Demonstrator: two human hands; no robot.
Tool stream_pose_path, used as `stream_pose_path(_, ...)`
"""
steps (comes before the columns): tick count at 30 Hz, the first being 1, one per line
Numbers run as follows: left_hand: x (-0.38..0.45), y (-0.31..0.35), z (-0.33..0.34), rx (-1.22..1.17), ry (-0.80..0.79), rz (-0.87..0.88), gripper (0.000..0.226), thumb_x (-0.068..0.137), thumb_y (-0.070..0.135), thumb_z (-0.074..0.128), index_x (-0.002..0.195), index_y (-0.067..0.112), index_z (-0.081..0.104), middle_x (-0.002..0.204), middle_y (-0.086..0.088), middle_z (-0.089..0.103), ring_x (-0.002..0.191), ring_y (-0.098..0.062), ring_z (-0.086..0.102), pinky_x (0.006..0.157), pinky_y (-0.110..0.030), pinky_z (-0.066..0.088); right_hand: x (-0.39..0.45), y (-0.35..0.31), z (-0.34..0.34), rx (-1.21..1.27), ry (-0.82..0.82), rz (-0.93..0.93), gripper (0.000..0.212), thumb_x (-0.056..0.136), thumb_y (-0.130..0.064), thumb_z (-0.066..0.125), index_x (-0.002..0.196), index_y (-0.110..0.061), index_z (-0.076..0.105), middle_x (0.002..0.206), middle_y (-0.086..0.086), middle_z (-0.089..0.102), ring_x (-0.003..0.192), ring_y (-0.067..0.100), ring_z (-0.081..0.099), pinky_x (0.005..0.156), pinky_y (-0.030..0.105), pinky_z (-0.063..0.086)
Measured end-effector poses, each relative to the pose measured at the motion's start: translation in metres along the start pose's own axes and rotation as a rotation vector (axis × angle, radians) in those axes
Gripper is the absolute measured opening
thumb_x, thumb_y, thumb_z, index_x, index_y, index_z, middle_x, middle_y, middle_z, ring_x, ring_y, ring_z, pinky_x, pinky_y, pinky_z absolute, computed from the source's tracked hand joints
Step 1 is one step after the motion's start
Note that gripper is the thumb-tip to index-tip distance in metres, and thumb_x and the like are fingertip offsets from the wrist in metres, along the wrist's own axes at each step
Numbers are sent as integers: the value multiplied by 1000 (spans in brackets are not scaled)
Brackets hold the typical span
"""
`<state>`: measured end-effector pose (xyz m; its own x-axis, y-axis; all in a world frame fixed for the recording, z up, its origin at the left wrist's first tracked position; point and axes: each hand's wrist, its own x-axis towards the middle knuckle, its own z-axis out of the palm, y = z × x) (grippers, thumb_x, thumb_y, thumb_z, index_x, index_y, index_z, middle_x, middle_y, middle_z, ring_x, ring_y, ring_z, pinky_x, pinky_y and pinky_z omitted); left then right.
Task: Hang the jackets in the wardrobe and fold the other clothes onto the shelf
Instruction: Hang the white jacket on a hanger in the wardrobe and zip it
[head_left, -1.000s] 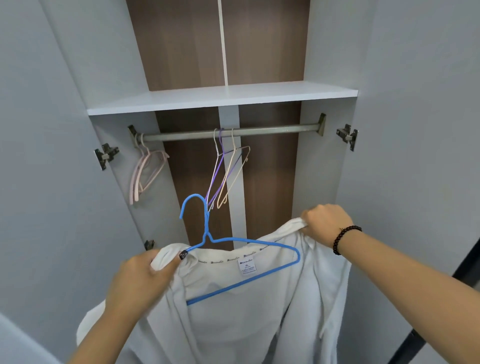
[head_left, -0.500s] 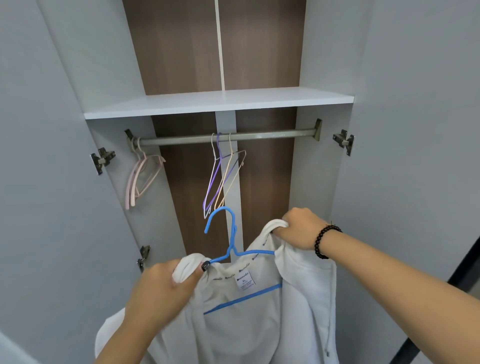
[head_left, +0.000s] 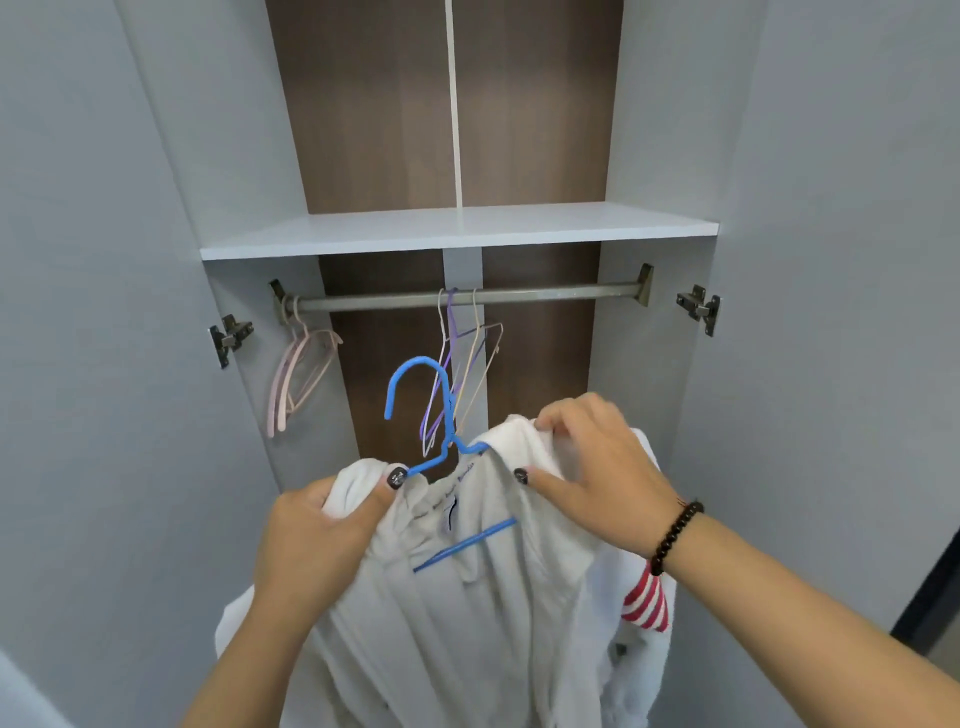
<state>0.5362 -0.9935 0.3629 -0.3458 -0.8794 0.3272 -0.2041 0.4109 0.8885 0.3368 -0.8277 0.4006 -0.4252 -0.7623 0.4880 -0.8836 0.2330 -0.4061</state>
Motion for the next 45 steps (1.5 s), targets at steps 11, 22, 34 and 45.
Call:
stream_pose_path(11,17,0,19,50,-139,72,31,56,75,62,69,48,69,63,14,68,66,-15,65,67,-39,56,-14,12,7,-301,-118,-77,27,100,-43,29,83,-24,35,76,-13,43,66,12,40,60,28,26)
stream_pose_path(22,1,21,99,164,-156,370,27,90,48,56,87,22,64,69,11,57,68,-14,58,63,-26,46,-32,16,9,-310,-10,168,38,96,-51,33,65,-31,25,55,-13,38,53,11,38,48,24,26)
stream_pose_path(34,15,10,196,-255,-547,85,62,80,34,74,118,59,31,99,55,50,92,24,52,69,-1,42,15,95,-10,-221,290,525,49,92,-48,47,56,-19,32,45,-3,39,48,10,40,45,27,28)
stream_pose_path(45,109,-29,320,-248,-625,-140,5,88,23,68,84,26,65,74,2,67,67,-9,62,55,-11,44,128,211,-3,-79,393,707,48,94,-41,47,56,-17,30,51,-4,37,51,19,37,47,29,24)
